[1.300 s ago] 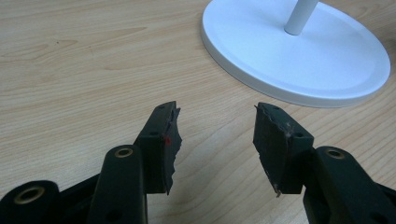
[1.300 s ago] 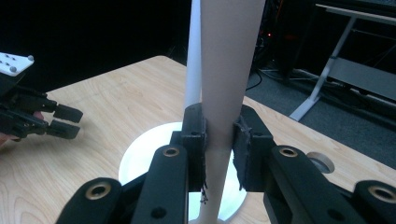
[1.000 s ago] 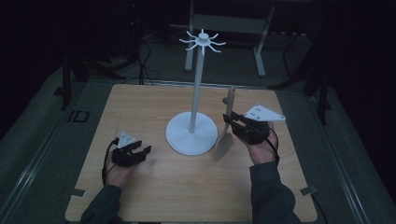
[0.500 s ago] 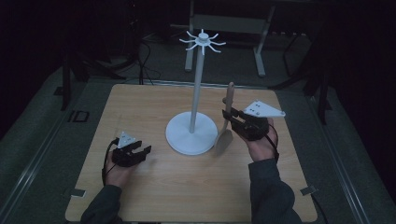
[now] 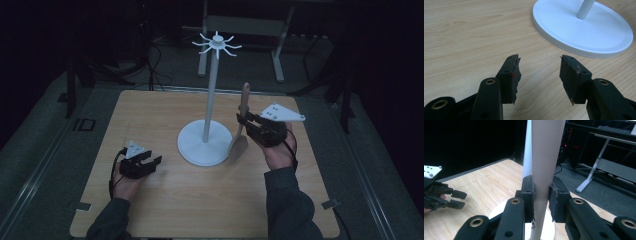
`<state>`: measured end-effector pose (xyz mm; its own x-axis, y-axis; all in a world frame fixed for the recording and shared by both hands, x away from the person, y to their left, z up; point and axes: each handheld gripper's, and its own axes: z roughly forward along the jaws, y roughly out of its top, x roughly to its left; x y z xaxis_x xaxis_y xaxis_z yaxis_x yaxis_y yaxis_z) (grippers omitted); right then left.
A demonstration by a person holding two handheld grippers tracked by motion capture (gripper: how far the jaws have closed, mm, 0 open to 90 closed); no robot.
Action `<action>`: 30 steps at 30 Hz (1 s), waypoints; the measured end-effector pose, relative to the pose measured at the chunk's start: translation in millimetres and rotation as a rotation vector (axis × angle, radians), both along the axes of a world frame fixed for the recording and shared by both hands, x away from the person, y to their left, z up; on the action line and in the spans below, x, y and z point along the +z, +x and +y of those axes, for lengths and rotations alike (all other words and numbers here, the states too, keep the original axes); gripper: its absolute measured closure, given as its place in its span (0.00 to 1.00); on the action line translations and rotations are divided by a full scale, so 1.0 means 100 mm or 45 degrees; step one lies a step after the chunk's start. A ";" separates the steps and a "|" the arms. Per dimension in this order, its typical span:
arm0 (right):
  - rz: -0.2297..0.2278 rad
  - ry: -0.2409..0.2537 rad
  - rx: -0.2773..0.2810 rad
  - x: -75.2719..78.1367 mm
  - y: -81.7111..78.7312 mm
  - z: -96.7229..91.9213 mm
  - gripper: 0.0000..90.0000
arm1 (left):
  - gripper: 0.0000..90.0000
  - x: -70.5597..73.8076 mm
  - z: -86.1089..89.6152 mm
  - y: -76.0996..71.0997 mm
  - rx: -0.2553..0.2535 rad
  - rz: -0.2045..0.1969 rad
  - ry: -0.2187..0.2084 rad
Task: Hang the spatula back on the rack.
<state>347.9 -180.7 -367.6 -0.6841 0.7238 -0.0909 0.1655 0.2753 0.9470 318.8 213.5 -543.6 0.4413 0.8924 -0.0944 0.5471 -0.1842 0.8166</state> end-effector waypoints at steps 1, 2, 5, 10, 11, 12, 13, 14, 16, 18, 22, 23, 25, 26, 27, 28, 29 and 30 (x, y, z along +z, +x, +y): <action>-0.004 0.001 0.001 0.01 0.00 0.00 0.84 | 0.56 0.00 0.00 0.00 -0.001 0.000 0.000; -0.005 0.002 0.000 0.02 0.01 0.01 0.84 | 0.56 0.00 0.00 0.00 0.001 -0.001 -0.001; -0.009 0.005 0.001 0.04 0.02 0.02 0.84 | 0.56 0.00 0.00 0.00 0.001 -0.001 -0.002; -0.008 0.004 0.000 0.06 0.04 0.03 0.84 | 0.56 0.00 0.00 0.00 -0.002 0.000 0.002; -0.008 0.003 0.001 0.07 0.04 0.04 0.84 | 0.56 0.00 0.00 0.00 -0.001 0.001 0.003; -0.009 0.003 0.001 0.07 0.04 0.04 0.84 | 0.56 0.00 0.00 0.00 -0.001 0.000 0.001; -0.010 0.003 0.001 0.08 0.04 0.04 0.84 | 0.56 0.00 0.00 0.00 -0.001 0.000 0.001; -0.009 0.002 0.000 0.09 0.04 0.05 0.84 | 0.56 0.00 0.00 0.00 -0.001 0.000 -0.001; -0.013 0.003 -0.002 0.10 0.05 0.05 0.84 | 0.56 0.00 0.00 0.00 -0.002 -0.002 -0.001; -0.011 0.006 -0.003 0.11 0.06 0.06 0.84 | 0.56 0.00 0.00 0.00 -0.004 -0.001 0.002; -0.012 0.007 -0.003 0.15 0.09 0.07 0.84 | 0.56 0.00 0.00 0.00 -0.002 0.000 -0.001; -0.012 0.007 -0.003 0.15 0.09 0.07 0.84 | 0.56 0.00 0.00 0.00 -0.002 0.000 -0.001; -0.011 0.011 -0.002 0.16 0.10 0.08 0.84 | 0.56 0.00 -0.01 0.00 -0.006 0.000 0.003; -0.011 0.011 -0.002 0.16 0.10 0.08 0.84 | 0.56 0.00 -0.01 0.00 -0.006 0.000 0.003; -0.009 0.013 -0.002 0.18 0.11 0.09 0.84 | 0.56 0.00 0.00 0.00 -0.005 0.000 0.002; -0.008 0.012 -0.001 0.19 0.12 0.10 0.84 | 0.56 0.00 0.00 0.00 -0.004 0.001 0.001; -0.010 0.013 0.001 0.20 0.12 0.10 0.84 | 0.56 0.00 0.00 0.00 -0.004 0.001 0.001; -0.011 0.010 0.002 0.21 0.13 0.11 0.84 | 0.56 0.00 0.00 0.00 -0.005 0.001 0.001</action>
